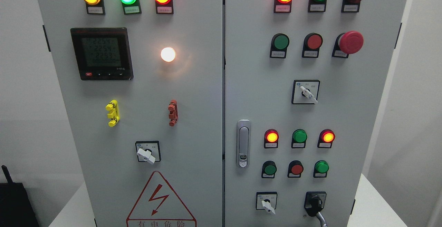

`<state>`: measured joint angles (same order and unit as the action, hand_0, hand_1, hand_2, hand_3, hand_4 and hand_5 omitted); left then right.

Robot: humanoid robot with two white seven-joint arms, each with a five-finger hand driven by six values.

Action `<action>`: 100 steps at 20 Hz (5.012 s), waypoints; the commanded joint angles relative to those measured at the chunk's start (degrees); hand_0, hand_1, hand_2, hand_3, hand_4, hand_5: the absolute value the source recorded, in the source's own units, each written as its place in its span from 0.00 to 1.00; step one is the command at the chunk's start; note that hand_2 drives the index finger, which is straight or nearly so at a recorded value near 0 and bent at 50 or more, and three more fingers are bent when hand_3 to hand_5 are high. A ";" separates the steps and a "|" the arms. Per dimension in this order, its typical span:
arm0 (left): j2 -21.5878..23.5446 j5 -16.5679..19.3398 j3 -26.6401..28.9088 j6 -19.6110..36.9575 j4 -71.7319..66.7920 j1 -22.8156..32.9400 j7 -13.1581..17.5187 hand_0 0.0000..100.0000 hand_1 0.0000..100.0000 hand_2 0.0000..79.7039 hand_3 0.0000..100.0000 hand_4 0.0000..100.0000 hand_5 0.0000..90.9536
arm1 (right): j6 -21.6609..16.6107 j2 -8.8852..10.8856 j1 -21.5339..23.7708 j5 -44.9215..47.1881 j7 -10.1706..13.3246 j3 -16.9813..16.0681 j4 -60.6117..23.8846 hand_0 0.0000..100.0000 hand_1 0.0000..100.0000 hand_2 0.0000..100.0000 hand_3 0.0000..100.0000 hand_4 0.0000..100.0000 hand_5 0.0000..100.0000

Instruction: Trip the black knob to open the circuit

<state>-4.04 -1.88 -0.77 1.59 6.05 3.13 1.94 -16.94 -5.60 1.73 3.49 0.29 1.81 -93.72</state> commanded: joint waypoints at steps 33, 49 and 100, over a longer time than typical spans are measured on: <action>-0.09 -0.14 0.07 0.08 0.01 -0.23 -0.01 0.12 0.39 0.00 0.00 0.00 0.00 | -0.73 -0.20 -1.64 -0.59 -0.73 3.47 -3.39 1.00 0.85 0.00 0.96 0.90 0.92; -0.09 -0.14 0.07 0.08 0.01 -0.23 -0.01 0.12 0.39 0.00 0.00 0.00 0.00 | -0.73 -0.11 -1.82 -0.59 0.15 4.26 -3.39 1.00 0.85 0.00 0.96 0.90 0.92; -0.09 -0.14 0.07 0.08 0.01 -0.14 -0.01 0.12 0.39 0.00 0.00 0.00 0.00 | -0.73 0.50 -0.50 0.29 0.06 -1.10 -1.90 1.00 0.87 0.00 0.97 0.90 0.91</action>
<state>-4.04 -1.89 -0.77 1.59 6.05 3.13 1.95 -16.59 -5.34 1.70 3.70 1.40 0.74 -93.97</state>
